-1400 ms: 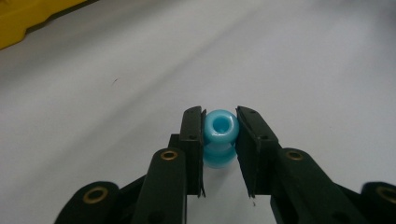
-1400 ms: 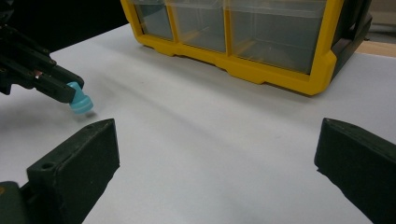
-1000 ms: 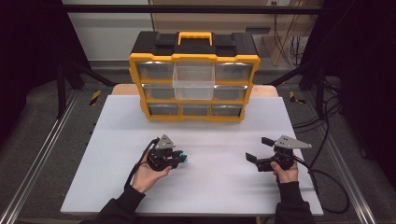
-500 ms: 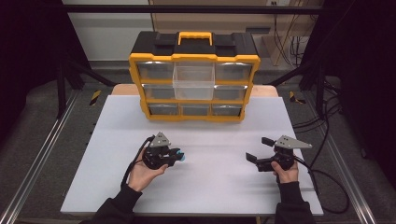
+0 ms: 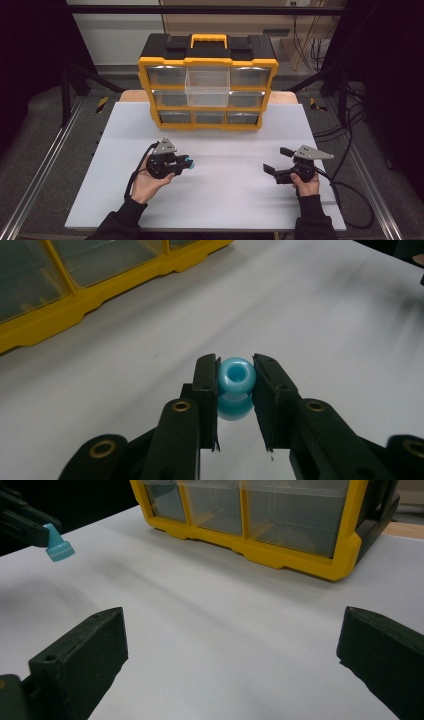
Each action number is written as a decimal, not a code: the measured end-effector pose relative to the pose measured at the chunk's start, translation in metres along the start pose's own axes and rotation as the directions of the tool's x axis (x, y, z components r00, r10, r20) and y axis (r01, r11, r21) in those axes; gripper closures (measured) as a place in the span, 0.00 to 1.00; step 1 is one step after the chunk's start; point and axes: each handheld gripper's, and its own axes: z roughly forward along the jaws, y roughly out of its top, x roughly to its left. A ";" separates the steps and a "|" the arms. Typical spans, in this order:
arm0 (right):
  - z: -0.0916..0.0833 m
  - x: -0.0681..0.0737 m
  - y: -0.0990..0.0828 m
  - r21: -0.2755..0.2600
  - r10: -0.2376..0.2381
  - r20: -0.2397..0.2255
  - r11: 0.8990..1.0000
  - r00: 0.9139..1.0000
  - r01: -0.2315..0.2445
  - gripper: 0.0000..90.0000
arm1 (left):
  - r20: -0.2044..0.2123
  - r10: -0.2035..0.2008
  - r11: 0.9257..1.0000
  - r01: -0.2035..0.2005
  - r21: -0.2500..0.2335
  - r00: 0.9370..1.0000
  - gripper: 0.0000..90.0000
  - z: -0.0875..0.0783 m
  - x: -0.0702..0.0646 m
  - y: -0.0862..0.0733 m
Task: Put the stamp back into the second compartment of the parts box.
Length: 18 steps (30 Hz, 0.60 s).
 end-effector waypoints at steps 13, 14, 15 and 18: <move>0.000 -0.001 -0.001 0.001 0.000 0.004 1.000 1.000 0.000 0.00 | -0.014 -0.004 0.999 0.004 -0.037 1.000 0.80 -0.021 0.006 0.008; 0.000 -0.001 -0.001 0.001 0.000 0.005 1.000 1.000 0.000 0.01 | -0.016 -0.003 0.999 0.002 -0.040 1.000 0.80 -0.024 0.007 0.009; 0.000 -0.001 -0.001 0.002 0.001 0.005 1.000 1.000 -0.001 0.00 | -0.017 -0.002 0.999 0.002 -0.040 1.000 0.80 -0.025 0.008 0.009; 0.001 -0.001 -0.001 0.005 0.001 0.004 1.000 1.000 -0.001 0.00 | -0.019 -0.007 0.999 0.006 -0.047 1.000 0.80 -0.030 0.009 0.011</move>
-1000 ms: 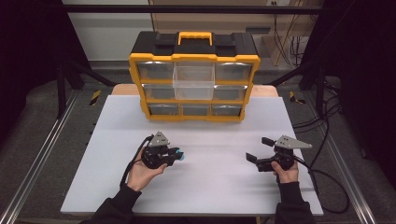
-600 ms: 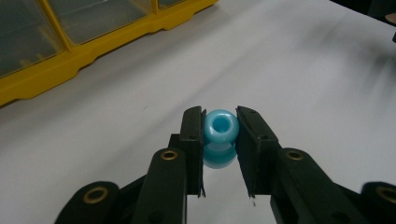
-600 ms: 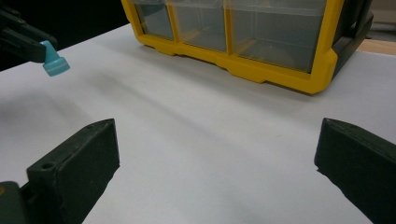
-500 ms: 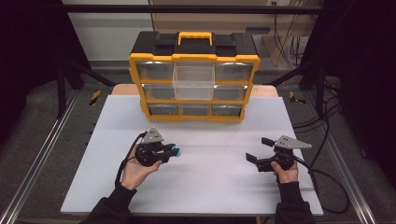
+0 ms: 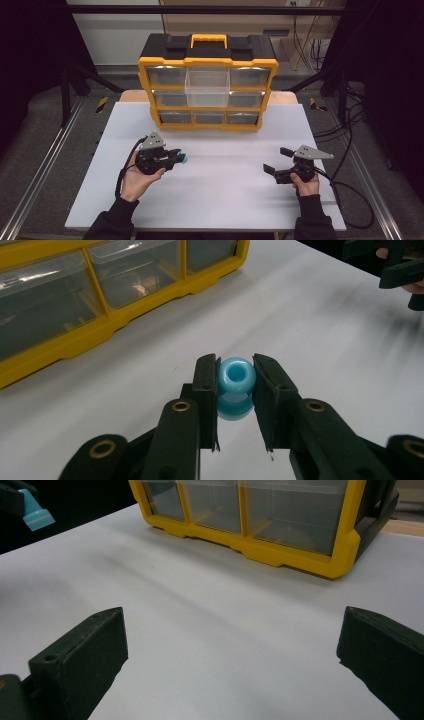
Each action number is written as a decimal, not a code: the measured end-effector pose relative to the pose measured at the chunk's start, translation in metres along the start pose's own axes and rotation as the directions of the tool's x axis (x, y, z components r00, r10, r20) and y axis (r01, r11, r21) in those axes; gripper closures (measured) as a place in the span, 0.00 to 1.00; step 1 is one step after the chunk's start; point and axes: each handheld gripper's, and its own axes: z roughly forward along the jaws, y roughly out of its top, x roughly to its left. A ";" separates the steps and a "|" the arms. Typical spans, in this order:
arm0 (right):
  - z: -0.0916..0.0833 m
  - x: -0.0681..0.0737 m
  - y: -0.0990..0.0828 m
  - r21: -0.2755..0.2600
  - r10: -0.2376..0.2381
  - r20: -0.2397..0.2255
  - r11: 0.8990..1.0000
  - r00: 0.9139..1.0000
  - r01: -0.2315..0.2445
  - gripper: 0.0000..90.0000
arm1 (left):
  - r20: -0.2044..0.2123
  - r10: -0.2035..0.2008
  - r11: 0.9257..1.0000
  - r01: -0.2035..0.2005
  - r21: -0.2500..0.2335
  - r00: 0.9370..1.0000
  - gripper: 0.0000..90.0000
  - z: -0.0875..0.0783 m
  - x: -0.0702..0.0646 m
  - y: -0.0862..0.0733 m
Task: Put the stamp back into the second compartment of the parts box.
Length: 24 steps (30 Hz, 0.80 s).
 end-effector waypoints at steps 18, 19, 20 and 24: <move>-0.001 0.000 0.000 -0.003 0.002 -0.002 1.000 1.000 -0.002 0.00 | 0.004 0.004 0.999 -0.004 -0.054 1.000 0.80 -0.027 0.002 0.015; -0.001 0.000 0.000 -0.003 0.003 -0.003 1.000 1.000 -0.003 0.00 | 0.004 0.006 0.998 -0.005 -0.056 1.000 0.80 -0.028 0.003 0.016; -0.001 0.000 0.000 -0.004 0.002 -0.002 1.000 1.000 -0.002 0.00 | 0.005 0.008 0.998 -0.008 -0.058 1.000 0.80 -0.029 0.003 0.017; -0.001 0.000 0.000 -0.002 0.003 -0.004 1.000 1.000 -0.003 0.01 | 0.008 0.007 0.998 -0.007 -0.068 1.000 0.80 -0.031 0.004 0.021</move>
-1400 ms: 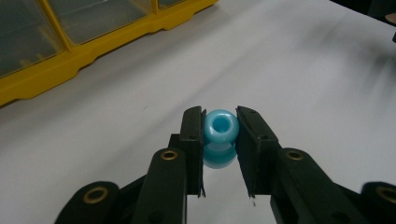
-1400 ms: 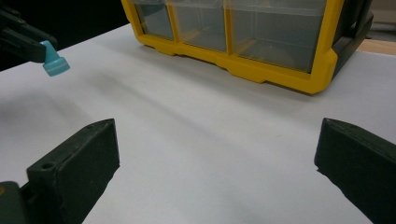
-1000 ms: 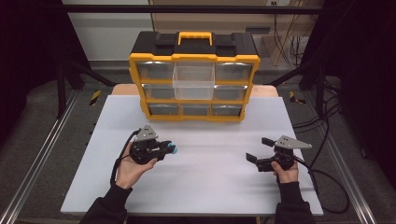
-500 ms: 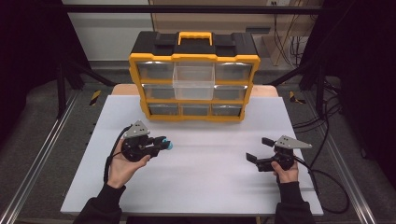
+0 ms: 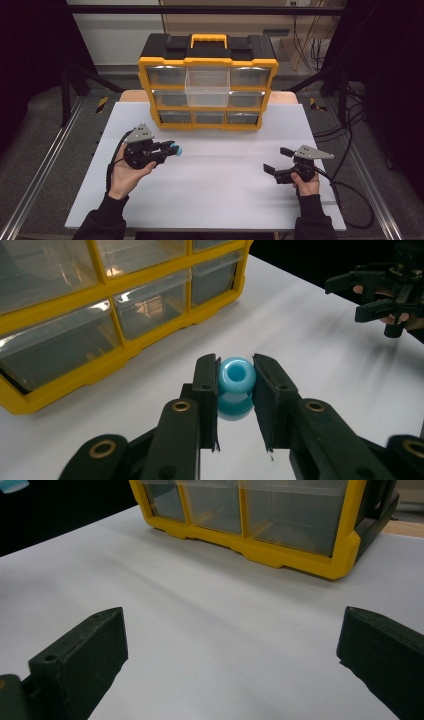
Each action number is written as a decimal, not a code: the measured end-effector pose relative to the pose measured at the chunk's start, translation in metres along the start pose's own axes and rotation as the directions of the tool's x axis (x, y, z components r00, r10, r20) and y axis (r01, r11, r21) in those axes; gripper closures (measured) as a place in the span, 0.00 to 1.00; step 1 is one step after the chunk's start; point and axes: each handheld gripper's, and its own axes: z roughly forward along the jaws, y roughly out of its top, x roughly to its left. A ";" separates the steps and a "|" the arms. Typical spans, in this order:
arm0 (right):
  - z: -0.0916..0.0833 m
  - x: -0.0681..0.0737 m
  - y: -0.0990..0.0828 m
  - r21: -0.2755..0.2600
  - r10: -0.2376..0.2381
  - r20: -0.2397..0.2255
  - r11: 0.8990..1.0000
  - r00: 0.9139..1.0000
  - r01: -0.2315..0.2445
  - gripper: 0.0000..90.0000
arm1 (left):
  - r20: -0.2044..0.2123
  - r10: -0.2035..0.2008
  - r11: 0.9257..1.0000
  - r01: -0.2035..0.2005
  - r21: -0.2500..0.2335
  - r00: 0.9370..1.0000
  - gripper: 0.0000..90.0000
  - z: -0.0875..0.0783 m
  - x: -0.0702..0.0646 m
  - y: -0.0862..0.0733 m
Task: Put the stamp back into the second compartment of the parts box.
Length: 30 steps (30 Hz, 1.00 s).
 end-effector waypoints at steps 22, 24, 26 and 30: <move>0.001 0.000 0.000 0.005 -0.004 -0.005 1.000 1.000 0.004 0.00 | 0.003 0.032 0.999 -0.032 -0.036 0.999 0.80 -0.020 0.004 0.033; 0.001 0.000 0.000 0.005 -0.004 -0.005 1.000 1.000 0.004 0.00 | 0.003 0.033 0.999 -0.033 -0.037 0.999 0.80 -0.022 0.004 0.035; 0.001 0.000 0.000 0.005 -0.005 -0.005 1.000 1.000 0.005 0.00 | 0.002 0.034 0.999 -0.034 -0.040 0.999 0.80 -0.022 0.004 0.036; 0.000 0.000 0.000 0.004 -0.004 -0.004 1.000 1.000 0.004 0.01 | 0.000 0.040 0.998 -0.040 -0.042 0.999 0.80 -0.026 0.004 0.042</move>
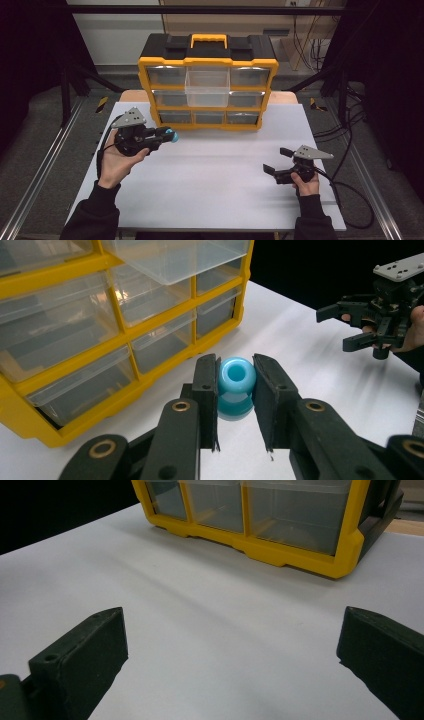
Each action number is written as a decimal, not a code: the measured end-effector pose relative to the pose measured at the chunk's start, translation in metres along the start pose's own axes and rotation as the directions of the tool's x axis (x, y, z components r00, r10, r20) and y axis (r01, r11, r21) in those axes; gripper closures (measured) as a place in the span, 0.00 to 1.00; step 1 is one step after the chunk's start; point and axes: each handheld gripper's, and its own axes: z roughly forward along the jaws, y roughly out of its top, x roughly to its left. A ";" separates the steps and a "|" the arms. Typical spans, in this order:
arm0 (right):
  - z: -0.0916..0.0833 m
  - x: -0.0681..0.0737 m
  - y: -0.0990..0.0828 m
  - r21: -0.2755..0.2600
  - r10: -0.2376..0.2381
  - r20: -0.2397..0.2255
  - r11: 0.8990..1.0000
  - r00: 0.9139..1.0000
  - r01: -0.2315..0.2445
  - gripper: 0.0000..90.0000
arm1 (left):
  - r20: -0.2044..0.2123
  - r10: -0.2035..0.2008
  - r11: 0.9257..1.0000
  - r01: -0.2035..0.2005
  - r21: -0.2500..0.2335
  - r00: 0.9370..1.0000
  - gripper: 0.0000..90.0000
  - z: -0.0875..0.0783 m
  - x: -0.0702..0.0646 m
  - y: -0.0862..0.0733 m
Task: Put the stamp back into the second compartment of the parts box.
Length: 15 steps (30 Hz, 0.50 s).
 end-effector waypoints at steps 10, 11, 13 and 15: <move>0.000 0.000 0.000 0.000 0.001 -0.001 1.000 1.000 -0.001 0.00 | -0.002 0.009 1.000 -0.009 -0.014 1.000 0.80 -0.007 0.001 0.013; 0.000 0.000 0.000 0.000 0.002 -0.001 1.000 1.000 -0.002 0.01 | -0.003 0.009 1.000 -0.009 -0.014 1.000 0.80 -0.007 0.001 0.015; 0.000 0.000 0.000 0.000 0.000 -0.002 1.000 1.000 0.000 0.01 | -0.004 0.012 1.000 -0.012 -0.015 1.000 0.80 -0.007 0.001 0.018; 0.000 0.000 0.000 0.001 0.000 -0.002 1.000 1.000 0.000 0.01 | -0.004 0.013 1.000 -0.014 -0.016 1.000 0.80 -0.008 0.001 0.020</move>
